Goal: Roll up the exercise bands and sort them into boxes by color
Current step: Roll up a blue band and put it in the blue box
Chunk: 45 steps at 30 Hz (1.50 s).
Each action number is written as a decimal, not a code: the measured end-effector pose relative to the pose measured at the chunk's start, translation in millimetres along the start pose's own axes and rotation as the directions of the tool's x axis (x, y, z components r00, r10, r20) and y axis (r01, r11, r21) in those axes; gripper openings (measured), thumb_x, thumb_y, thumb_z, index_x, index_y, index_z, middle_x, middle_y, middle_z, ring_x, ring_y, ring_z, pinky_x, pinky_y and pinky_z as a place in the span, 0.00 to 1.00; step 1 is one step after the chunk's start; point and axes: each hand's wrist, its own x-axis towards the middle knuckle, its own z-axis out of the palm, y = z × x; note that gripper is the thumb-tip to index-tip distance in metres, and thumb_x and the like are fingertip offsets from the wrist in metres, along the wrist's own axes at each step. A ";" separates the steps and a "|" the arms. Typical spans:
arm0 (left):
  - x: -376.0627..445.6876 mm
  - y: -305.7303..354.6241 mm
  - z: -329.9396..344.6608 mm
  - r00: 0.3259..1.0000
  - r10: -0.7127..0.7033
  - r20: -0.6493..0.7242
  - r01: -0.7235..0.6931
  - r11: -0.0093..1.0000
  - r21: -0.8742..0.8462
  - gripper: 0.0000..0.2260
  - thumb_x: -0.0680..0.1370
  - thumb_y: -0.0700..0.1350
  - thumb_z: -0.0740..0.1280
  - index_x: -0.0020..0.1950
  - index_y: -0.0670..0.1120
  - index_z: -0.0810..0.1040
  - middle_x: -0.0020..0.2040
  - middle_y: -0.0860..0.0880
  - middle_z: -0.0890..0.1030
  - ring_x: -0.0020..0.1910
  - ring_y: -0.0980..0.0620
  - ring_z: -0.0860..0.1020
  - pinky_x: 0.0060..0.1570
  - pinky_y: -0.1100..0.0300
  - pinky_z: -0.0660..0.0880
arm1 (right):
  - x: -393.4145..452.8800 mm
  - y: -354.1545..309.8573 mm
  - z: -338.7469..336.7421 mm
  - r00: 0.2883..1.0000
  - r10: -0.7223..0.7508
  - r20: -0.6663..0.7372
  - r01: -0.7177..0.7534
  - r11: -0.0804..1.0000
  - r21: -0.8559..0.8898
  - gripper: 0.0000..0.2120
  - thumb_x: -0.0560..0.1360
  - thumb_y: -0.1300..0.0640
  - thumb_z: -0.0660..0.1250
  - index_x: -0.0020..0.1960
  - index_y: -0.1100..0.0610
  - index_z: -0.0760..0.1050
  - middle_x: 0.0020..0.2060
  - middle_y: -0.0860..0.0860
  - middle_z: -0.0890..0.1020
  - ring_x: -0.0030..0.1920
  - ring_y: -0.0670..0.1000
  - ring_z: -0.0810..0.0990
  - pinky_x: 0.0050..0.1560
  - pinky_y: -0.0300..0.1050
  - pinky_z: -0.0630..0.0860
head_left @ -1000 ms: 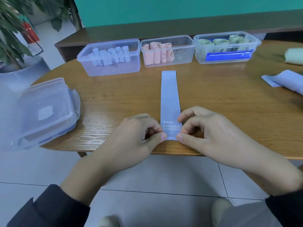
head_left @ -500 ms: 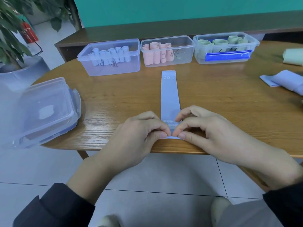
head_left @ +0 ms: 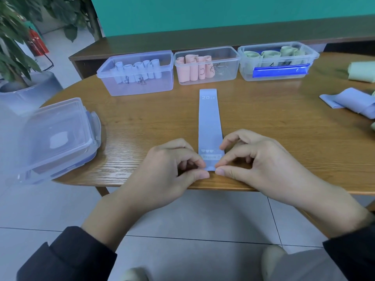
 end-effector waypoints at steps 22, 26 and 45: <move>5.2 -1.5 18.5 0.994 0.062 -0.090 -0.051 0.991 0.127 0.06 0.80 0.50 0.64 0.48 0.56 0.80 0.46 0.61 0.77 0.45 0.59 0.76 0.39 0.49 0.77 | 8.6 -6.9 8.2 0.990 0.126 -0.059 -0.130 0.989 -0.074 0.08 0.75 0.53 0.73 0.44 0.45 0.74 0.50 0.43 0.75 0.49 0.43 0.75 0.47 0.27 0.66; -1.6 0.3 20.4 0.981 0.157 -0.114 -0.124 0.959 0.256 0.09 0.83 0.49 0.61 0.51 0.52 0.81 0.48 0.58 0.78 0.47 0.55 0.76 0.33 0.50 0.77 | 7.4 -8.5 9.5 0.990 0.126 -0.064 -0.131 0.987 -0.093 0.07 0.76 0.53 0.71 0.44 0.45 0.74 0.50 0.43 0.75 0.49 0.42 0.74 0.49 0.27 0.66; -12.6 14.5 26.0 0.994 0.103 -0.022 -0.074 0.834 0.547 0.22 0.84 0.56 0.53 0.66 0.46 0.80 0.71 0.50 0.75 0.65 0.46 0.74 0.54 0.46 0.73 | 15.7 -1.3 23.0 0.957 0.129 -0.261 -0.184 0.963 -0.198 0.04 0.78 0.52 0.69 0.45 0.51 0.75 0.45 0.44 0.74 0.40 0.40 0.76 0.43 0.32 0.70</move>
